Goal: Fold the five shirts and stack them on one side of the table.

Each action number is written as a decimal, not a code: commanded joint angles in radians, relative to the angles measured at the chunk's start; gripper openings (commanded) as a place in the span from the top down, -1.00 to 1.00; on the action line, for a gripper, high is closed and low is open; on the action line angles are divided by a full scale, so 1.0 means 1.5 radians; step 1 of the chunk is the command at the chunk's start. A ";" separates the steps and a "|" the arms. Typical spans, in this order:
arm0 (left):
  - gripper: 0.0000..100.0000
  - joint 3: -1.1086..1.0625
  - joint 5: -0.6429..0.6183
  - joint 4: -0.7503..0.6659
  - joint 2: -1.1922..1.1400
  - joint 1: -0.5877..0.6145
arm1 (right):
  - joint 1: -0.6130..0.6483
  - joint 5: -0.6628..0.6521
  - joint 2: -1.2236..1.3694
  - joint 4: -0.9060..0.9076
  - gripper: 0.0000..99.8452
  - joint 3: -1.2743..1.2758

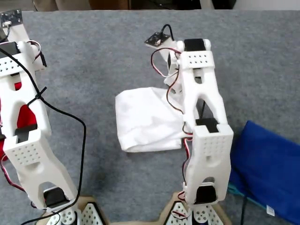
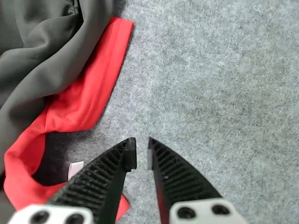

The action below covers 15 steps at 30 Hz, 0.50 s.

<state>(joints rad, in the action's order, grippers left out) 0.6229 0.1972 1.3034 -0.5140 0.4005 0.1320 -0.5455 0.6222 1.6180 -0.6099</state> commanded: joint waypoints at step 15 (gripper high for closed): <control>0.85 0.005 -0.087 0.123 0.043 -0.263 | -0.115 -0.020 -0.233 -0.024 0.99 0.211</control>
<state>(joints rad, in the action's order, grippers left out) 0.6229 0.1082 1.4645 -0.5140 0.1028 -0.0537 -0.5669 0.3874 1.6333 -0.3920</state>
